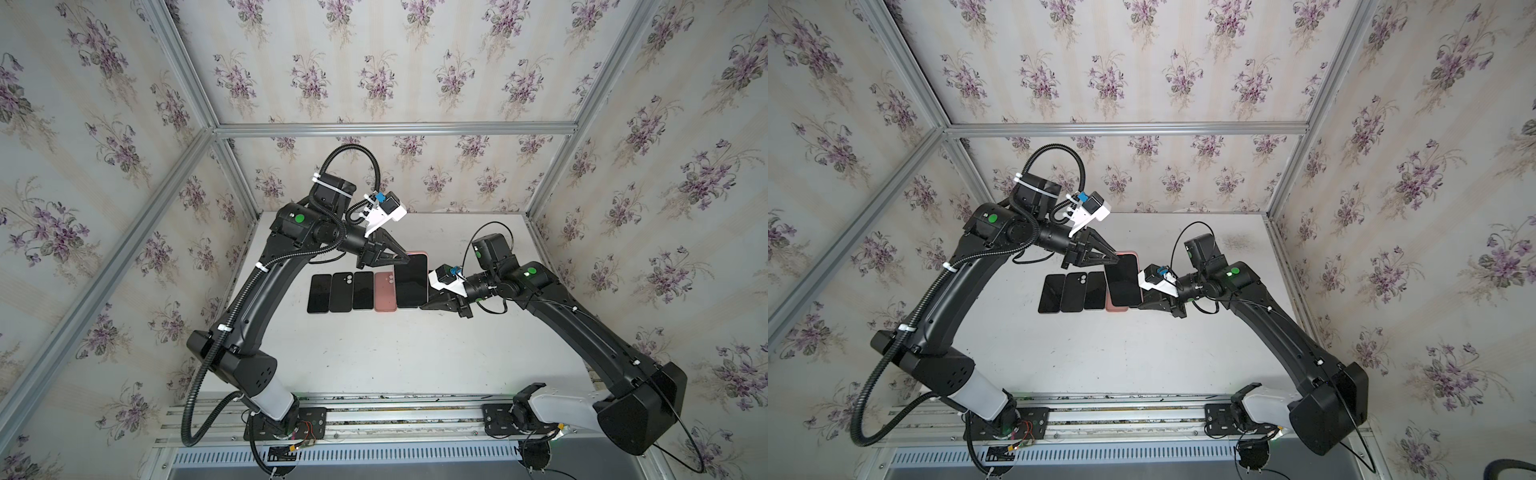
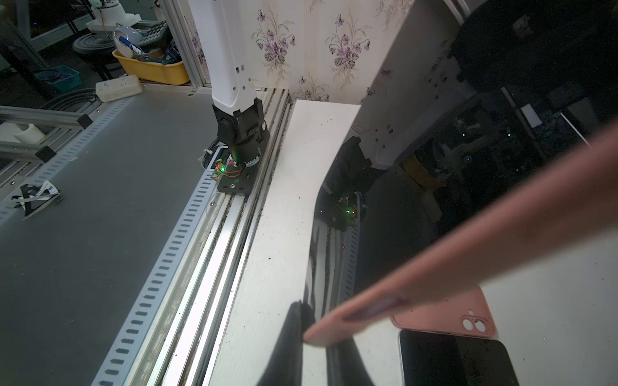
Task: Take the phone out of the phone case
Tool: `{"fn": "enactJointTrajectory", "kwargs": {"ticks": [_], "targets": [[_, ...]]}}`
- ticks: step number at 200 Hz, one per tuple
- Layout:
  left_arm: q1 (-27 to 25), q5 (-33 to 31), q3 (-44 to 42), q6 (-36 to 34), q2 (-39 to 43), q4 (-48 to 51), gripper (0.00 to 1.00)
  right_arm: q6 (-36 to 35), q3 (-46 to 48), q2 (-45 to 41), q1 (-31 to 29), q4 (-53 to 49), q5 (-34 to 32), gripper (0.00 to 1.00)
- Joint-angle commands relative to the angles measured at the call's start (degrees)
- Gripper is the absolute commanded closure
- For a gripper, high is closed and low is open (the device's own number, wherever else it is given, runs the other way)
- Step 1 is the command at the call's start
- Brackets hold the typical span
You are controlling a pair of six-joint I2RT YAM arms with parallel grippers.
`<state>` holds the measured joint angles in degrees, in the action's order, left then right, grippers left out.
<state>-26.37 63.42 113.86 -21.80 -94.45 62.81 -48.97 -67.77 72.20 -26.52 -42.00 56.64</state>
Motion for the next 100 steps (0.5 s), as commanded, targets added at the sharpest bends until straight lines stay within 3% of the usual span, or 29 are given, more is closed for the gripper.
{"fn": "enactJointTrajectory", "kwargs": {"ticks": [1,100], "targets": [[-0.08,6.57,0.48,5.35,-1.40,-6.11,1.00,-3.30,0.17,-0.66,-0.54,6.07,-0.13,1.00],[-1.80,11.02,-2.31,16.17,-5.97,-12.76,1.00,1.14,1.10,0.83,-0.52,19.84,-1.22,1.00]]}}
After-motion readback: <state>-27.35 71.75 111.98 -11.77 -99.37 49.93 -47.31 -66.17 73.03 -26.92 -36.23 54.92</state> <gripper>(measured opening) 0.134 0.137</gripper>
